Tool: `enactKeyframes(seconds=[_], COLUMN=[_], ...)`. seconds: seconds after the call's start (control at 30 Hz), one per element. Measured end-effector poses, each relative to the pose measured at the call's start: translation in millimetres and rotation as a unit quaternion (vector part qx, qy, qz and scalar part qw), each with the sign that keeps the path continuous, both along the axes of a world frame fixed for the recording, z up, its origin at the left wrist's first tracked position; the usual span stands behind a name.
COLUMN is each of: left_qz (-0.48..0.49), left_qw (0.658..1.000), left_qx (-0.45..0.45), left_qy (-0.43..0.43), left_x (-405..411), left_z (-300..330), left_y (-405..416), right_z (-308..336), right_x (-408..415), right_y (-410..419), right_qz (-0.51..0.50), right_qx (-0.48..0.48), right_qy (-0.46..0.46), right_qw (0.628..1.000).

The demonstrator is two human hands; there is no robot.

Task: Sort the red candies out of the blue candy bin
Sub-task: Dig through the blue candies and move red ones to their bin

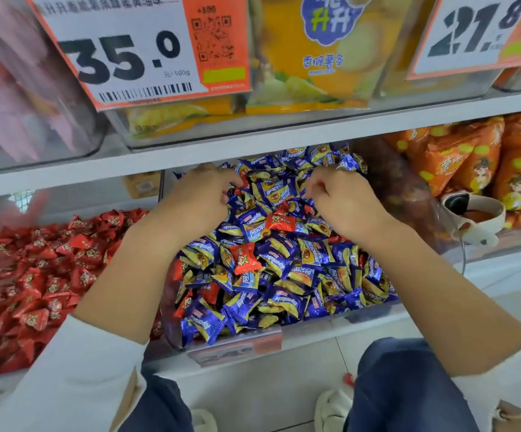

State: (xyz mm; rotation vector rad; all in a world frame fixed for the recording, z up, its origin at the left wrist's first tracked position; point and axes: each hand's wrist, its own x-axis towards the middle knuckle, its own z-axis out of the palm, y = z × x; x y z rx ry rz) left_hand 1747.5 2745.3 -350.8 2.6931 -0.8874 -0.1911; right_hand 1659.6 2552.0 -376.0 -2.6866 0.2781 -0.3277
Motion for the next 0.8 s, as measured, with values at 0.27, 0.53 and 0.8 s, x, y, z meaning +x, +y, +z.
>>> enactKeyframes(seconds=[0.27, 0.53, 0.8], left_qz=[0.019, -0.010, -0.014], left_qw=[0.998, 0.990, 0.994], left_qx=[0.010, 0.117, 0.057], left_qy=[-0.053, -0.077, -0.090], left_x=[1.4, 19.5, 18.7], left_z=[-6.2, -22.2, -26.3], left_y=[-4.0, -18.4, -18.7], right_z=[0.5, -12.3, 2.1], right_x=[-4.8, -3.3, -15.8], right_y=[21.8, 23.4, 20.8], right_qz=[0.049, 0.120, 0.099], right_qx=[-0.034, -0.067, -0.052], right_qy=[0.102, 0.137, 0.089], right_qw=[0.993, 0.981, 0.990])
